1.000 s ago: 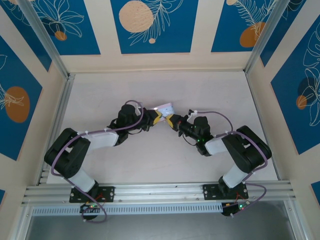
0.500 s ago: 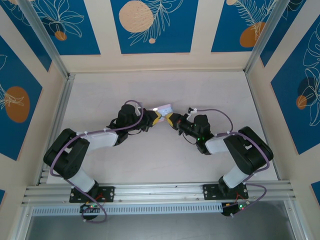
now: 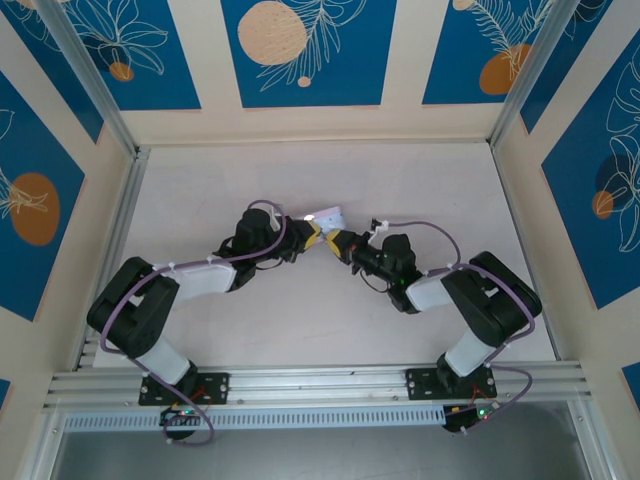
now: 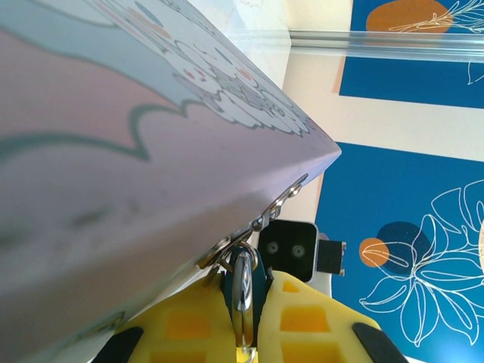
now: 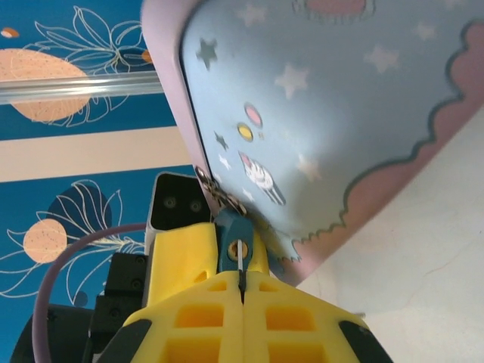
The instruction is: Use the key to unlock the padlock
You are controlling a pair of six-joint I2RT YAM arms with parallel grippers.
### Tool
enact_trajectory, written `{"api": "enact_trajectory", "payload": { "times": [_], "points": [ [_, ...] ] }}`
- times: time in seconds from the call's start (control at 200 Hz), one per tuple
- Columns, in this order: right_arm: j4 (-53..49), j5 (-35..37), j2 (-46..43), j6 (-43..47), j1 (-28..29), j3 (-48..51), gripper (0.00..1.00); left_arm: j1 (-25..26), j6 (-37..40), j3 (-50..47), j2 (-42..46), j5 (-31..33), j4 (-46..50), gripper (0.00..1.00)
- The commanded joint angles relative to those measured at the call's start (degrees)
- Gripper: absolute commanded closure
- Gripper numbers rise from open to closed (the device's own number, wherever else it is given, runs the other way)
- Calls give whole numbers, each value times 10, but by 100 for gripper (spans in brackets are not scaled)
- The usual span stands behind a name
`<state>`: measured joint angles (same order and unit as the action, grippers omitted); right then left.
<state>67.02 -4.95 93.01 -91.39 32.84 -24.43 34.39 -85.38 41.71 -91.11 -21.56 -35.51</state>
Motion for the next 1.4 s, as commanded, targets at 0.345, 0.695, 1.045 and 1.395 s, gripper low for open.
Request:
{"api": "enact_trajectory", "payload": {
  "times": [0.345, 0.695, 1.045, 1.395],
  "points": [
    [22, 6, 7, -6, -18, -5, 100, 16, 3, 1, 17, -45, -29, 100],
    [6, -6, -11, 4, -35, 15, 100, 16, 11, -1, 17, -40, -21, 100],
    [19, -27, 2, 5, -37, 10, 100, 16, 13, -1, 16, -41, -24, 100],
    [51, -168, -13, 39, -88, 39, 100, 13, 30, -5, 14, -33, -7, 100]
  ]
}}
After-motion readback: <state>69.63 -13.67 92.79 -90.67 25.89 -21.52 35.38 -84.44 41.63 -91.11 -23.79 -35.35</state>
